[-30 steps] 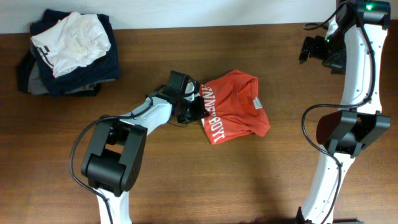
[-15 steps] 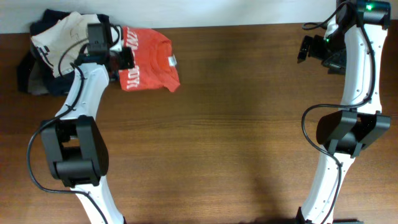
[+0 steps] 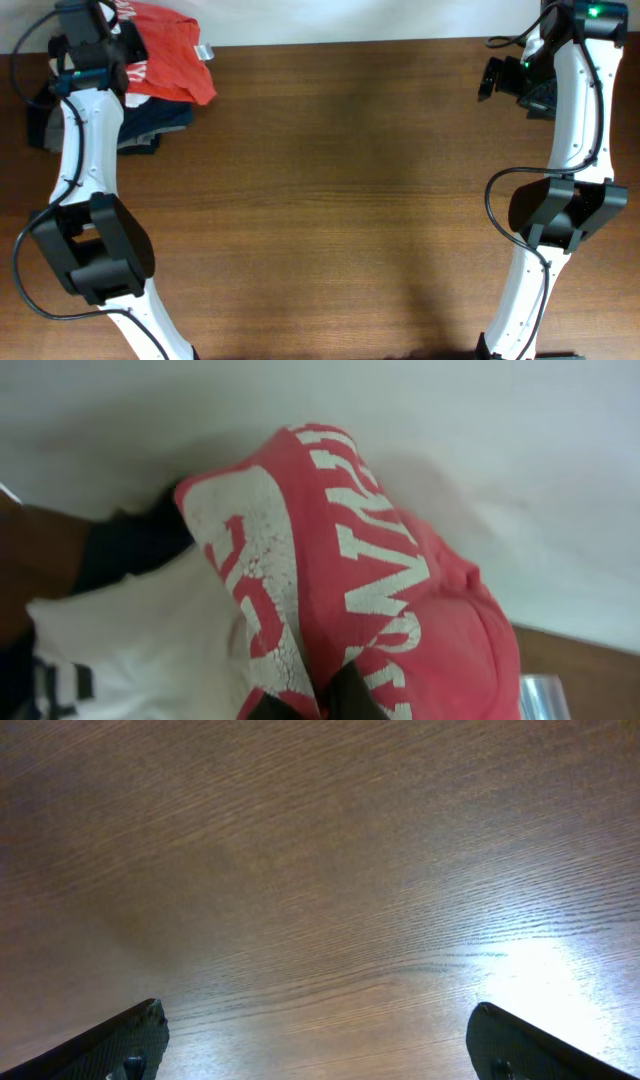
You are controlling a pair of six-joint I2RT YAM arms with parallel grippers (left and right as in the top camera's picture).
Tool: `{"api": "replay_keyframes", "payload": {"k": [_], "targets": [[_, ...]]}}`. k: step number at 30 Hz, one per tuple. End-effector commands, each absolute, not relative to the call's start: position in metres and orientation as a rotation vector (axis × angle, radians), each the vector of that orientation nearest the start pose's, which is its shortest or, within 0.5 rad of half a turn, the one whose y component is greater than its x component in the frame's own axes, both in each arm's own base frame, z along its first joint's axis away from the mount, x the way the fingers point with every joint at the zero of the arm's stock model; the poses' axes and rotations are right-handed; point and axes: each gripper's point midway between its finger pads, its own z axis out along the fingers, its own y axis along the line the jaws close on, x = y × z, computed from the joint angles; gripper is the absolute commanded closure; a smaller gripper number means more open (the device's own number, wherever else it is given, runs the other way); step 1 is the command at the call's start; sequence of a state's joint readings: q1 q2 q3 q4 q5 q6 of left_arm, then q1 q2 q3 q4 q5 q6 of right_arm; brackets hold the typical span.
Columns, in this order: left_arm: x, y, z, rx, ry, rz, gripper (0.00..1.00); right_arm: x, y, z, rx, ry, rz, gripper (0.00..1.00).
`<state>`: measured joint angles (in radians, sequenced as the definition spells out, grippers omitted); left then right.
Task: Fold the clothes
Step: 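Carry the shirt left and place it atop the clothes stack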
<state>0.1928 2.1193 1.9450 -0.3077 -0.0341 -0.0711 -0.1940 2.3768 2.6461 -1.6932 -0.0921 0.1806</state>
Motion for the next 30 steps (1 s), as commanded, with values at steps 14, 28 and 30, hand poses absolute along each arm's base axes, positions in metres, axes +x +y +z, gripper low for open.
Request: {"api": "replay_keyframes", "payload": {"k": [14,28,30], "targets": [[0.610,0.271,0.190,-0.603,1.912,0.505,0.99,0.460,-0.075,0.185,0.547,2.922,0.144,0.01],[0.653,0.201,0.162,-0.419,1.987,0.273,1.00,0.462,-0.062,0.187,0.541,2.915,0.257,0.01],[0.643,0.199,0.103,-0.435,2.140,0.272,1.00,0.462,-0.062,0.187,0.541,2.915,0.257,0.01]]}}
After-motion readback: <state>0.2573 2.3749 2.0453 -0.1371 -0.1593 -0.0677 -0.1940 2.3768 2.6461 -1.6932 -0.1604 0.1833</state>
